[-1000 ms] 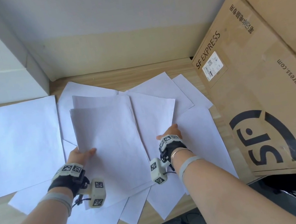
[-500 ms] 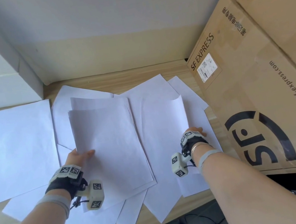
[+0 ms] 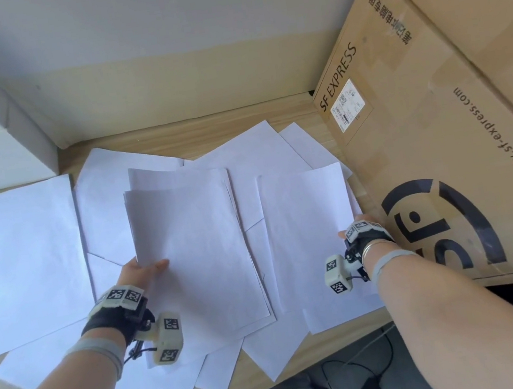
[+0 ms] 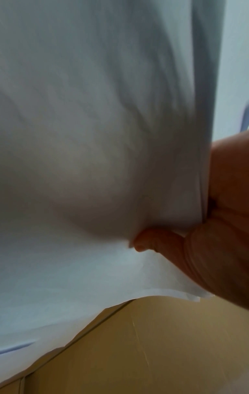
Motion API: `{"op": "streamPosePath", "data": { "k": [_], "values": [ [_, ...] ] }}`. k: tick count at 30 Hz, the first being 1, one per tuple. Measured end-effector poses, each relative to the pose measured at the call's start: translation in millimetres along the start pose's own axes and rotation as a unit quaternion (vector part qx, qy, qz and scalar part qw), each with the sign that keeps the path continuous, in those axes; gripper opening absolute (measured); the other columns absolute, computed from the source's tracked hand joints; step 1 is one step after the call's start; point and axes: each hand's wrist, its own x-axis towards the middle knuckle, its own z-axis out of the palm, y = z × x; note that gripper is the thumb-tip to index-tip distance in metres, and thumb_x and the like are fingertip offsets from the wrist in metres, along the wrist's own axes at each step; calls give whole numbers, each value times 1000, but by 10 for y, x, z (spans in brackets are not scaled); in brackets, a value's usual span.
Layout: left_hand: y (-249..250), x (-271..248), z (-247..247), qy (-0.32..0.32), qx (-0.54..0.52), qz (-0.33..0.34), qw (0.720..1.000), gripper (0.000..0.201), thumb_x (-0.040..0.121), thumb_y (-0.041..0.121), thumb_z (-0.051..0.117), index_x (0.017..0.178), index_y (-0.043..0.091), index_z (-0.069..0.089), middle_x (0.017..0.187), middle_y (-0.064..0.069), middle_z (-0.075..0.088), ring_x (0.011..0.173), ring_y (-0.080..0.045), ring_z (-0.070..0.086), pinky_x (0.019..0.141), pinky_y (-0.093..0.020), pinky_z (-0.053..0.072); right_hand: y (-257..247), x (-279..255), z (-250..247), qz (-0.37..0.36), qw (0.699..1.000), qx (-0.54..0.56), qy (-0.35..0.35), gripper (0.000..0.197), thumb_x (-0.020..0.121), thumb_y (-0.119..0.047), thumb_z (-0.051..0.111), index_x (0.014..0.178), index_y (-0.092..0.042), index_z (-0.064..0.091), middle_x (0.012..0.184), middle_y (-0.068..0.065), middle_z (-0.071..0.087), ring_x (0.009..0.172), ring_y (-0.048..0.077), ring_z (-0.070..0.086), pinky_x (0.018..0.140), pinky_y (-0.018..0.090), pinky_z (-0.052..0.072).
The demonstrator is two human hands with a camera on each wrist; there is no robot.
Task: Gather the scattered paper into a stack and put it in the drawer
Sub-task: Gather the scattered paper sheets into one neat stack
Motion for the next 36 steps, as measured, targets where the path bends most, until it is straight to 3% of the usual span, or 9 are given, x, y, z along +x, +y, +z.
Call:
{"op": "streamPosePath", "data": {
  "k": [4, 7, 10, 15, 21, 24, 30, 33, 36],
  "values": [
    [20, -13, 36, 2, 15, 2, 1000, 32, 83, 12, 66, 112, -1, 58, 96, -19, 61, 86, -32, 58, 84, -41, 48, 2, 28, -32, -57, 990, -125, 24, 38, 90, -5, 54, 127, -3, 49, 129, 20, 55, 112, 33, 57, 77, 31, 46],
    [26, -30, 72, 1, 23, 4, 1000, 29, 83, 12, 66, 109, 1, 59, 96, -19, 61, 86, -32, 58, 83, -39, 48, 25, 4, -79, -112, 980, -146, 78, 31, 87, -4, 52, 117, -9, 51, 112, 14, 63, 86, 26, 55, 74, 30, 43],
    [14, -50, 88, 4, 32, 2, 999, 31, 83, 13, 66, 111, 0, 59, 95, -18, 61, 85, -31, 58, 80, -37, 46, 58, -56, -137, -145, 980, -107, 80, 39, 86, -3, 51, 123, -14, 51, 113, 9, 62, 91, 26, 56, 80, 30, 45],
    [-24, -53, 91, 8, 43, 4, 999, 41, 82, 10, 68, 118, -6, 57, 105, -24, 64, 86, -30, 57, 81, -36, 45, -7, -183, -159, -167, 983, -72, 39, 35, 89, -6, 51, 124, -7, 57, 122, 14, 63, 100, 28, 58, 85, 29, 44],
    [-41, -57, 80, 22, 45, 7, 999, 39, 83, 10, 66, 117, -6, 56, 96, -18, 59, 86, -29, 55, 79, -34, 43, -156, -302, 192, -166, 986, 23, -22, 36, 91, -5, 54, 126, 2, 54, 126, 18, 60, 115, 32, 57, 82, 25, 40],
    [-71, -10, 4, 24, 39, 1, 999, 40, 83, 12, 67, 117, -6, 57, 95, -18, 61, 85, -31, 58, 82, -38, 47, -215, -299, 319, -152, 987, 8, -49, 36, 91, -13, 57, 125, 0, 54, 124, 15, 61, 114, 30, 58, 84, 28, 43],
    [-143, 16, -177, 33, 39, 0, 999, 33, 83, 12, 66, 113, -2, 59, 85, -16, 62, 76, -28, 58, 78, -36, 45, -217, -239, 368, -176, 984, -12, -11, 31, 89, 1, 47, 118, 2, 59, 120, 19, 64, 95, 28, 59, 82, 32, 47],
    [-188, 33, -291, 45, 31, -2, 998, 34, 83, 9, 66, 113, -4, 58, 84, -17, 62, 77, -29, 58, 81, -37, 45, -188, -209, 339, -180, 984, 14, 2, 30, 88, 2, 50, 115, 5, 61, 119, 21, 64, 90, 20, 54, 81, 28, 43],
    [-226, 45, -421, 52, 33, -8, 998, 32, 83, 8, 66, 112, -3, 58, 80, -16, 62, 75, -27, 58, 80, -38, 45, -186, -207, 290, -180, 983, 28, 9, 27, 88, 3, 52, 113, 10, 61, 119, 25, 64, 93, 23, 57, 78, 25, 39]
  ]
}}
